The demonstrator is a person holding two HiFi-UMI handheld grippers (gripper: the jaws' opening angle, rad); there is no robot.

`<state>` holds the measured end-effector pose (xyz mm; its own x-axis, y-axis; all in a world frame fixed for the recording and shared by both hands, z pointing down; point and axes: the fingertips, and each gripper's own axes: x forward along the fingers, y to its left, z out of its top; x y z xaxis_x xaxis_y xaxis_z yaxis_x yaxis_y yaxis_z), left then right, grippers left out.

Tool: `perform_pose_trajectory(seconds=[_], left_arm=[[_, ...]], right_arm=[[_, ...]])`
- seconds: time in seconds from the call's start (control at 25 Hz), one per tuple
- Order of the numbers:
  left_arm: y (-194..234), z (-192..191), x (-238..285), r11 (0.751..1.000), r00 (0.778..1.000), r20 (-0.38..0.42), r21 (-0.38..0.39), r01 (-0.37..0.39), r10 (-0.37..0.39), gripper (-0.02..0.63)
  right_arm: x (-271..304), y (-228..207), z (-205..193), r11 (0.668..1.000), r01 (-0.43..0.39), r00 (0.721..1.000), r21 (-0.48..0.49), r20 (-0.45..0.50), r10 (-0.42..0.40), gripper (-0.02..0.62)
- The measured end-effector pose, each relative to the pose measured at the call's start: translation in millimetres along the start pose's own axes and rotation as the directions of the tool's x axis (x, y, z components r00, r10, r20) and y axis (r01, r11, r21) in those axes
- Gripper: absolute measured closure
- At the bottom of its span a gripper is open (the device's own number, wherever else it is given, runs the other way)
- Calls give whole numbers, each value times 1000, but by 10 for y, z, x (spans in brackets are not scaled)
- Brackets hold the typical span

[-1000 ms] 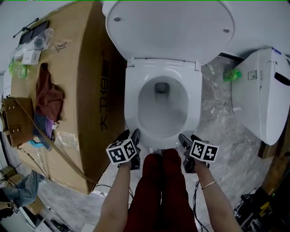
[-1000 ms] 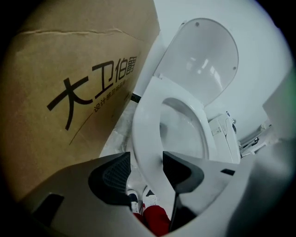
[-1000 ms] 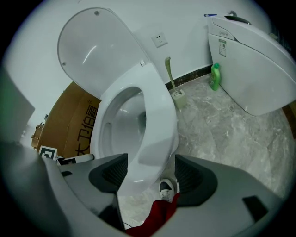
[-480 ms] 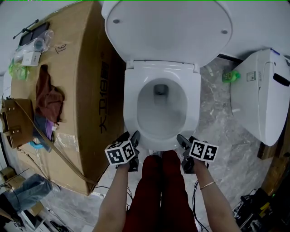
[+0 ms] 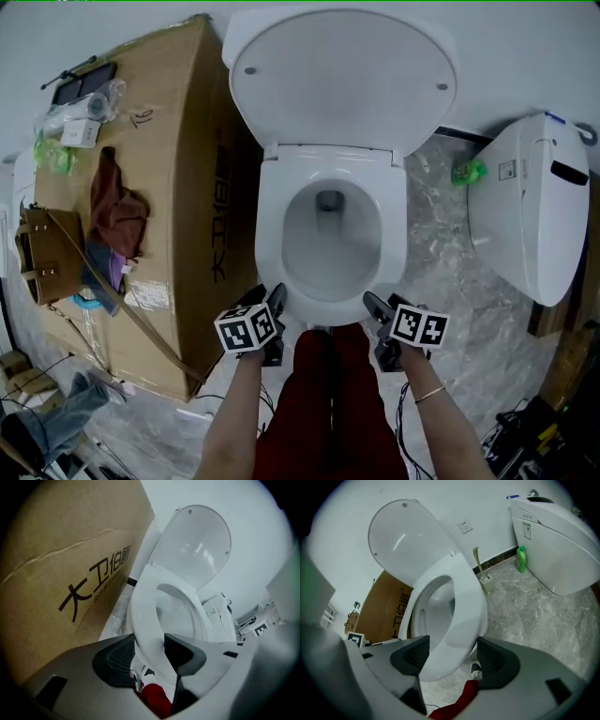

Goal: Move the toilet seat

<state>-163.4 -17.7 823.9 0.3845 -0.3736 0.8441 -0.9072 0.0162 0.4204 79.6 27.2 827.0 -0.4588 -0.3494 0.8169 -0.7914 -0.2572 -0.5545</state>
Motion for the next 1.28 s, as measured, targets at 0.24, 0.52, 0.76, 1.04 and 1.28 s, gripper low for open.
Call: perform_pose_trajectory(seconds=[0.24, 0.52, 0.76, 1.04, 1.28], left_arm=[[-199, 181, -355, 1000, 999, 22, 6, 24, -24, 403], [-444, 491, -740, 999, 996, 76, 5, 51, -51, 403], [-596, 698, -947, 998, 994, 91, 6, 67, -67, 403], [-738, 914, -1123, 996, 991, 107, -16, 82, -80, 403], [-833, 1082, -1268, 996, 990, 126, -38, 76, -71, 403]], right_arm=[[-361, 249, 126, 1000, -20, 999, -4, 44, 20, 288], [-754, 560, 354, 999, -48, 992, -20, 117, 50, 288], [-970, 741, 522, 997, -61, 986, -50, 151, 68, 288], [-1186, 933, 721, 992, -123, 973, 13, 200, 118, 288], [-1331, 1065, 908, 988, -153, 965, 27, 222, 143, 288]])
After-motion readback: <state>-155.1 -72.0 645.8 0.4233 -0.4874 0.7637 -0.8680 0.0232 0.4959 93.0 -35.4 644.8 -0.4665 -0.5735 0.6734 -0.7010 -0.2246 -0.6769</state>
